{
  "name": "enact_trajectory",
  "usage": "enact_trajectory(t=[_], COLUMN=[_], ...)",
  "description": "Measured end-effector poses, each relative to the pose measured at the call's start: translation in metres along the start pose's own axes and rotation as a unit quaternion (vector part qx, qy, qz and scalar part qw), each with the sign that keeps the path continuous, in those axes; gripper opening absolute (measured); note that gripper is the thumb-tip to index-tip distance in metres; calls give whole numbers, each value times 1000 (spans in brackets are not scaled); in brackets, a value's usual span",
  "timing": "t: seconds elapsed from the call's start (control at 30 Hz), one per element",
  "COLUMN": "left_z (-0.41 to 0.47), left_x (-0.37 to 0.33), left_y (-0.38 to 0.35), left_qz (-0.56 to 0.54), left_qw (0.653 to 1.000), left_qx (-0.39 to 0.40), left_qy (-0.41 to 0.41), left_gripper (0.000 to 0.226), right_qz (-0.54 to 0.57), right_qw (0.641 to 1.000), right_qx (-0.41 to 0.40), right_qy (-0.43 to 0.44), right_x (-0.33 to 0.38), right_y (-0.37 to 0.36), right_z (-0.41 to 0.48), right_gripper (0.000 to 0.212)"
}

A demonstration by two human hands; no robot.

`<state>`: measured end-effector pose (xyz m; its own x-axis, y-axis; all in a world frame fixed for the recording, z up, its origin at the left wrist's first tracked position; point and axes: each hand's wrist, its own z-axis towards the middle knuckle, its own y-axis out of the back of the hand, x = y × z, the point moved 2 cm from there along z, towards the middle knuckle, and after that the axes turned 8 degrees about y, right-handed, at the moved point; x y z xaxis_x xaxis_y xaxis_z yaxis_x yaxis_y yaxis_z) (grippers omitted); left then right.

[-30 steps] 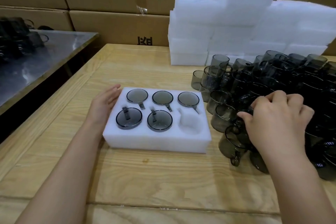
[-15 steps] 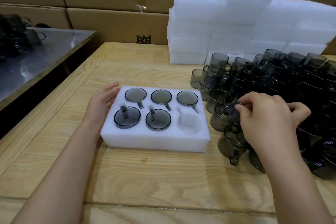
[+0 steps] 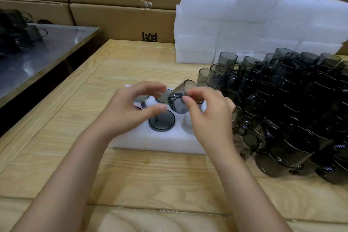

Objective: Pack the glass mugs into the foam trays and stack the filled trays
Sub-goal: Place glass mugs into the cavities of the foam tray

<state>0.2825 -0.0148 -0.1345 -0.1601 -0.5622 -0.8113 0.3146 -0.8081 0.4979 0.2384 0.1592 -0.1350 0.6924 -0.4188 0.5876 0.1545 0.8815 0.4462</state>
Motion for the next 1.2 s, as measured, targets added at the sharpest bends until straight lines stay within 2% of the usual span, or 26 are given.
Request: enact_trajectory(t=[0.07,0.2,0.27,0.37,0.47,0.57,0.7,0.8,0.9,0.97,1.1,1.2], left_z=[-3,-4,-5,-5,-2,1,2,2,0,-3,-5,-6], left_x=[-8,-11,-10,-10,-8,-2,1,2,2,2,0,0], left_y=[-10,-12,-14,-20,-18,-12,-14,-16,-17,-18,-20,-19], left_qz=[55,69,76,8,-108,-156,-158,-124,-77,-55,-7,7], left_qw=[998,996,995,998,993,988,987,992,997,997,994,992], left_qx=[18,-1,-12,-1,15,19,5,-1,0,30,96,119], left_qy=[-33,-56,-71,-69,-35,-12,10,14,23,34,45,44], left_gripper=[37,22,22,33,30,26,22,29,30,29,38,43], right_qz=[25,81,88,139,226,184,148,156,149,144,92,87], right_qw=[999,996,996,990,965,963,969,977,983,984,988,987], right_qx=[-3,-15,-12,23,127,183,170,141,105,97,111,119], right_qy=[22,28,24,9,34,73,102,40,-15,-50,-50,-54], right_x=[0,-5,-5,-4,-5,-3,0,-3,-10,-16,-22,-23], right_y=[-3,0,1,5,10,7,1,5,9,12,13,13], right_z=[-4,-8,-9,-8,-12,-16,-18,-19,-16,-12,-9,-8], right_gripper=[3,9,7,6,20,36,45,44,57,66,51,50])
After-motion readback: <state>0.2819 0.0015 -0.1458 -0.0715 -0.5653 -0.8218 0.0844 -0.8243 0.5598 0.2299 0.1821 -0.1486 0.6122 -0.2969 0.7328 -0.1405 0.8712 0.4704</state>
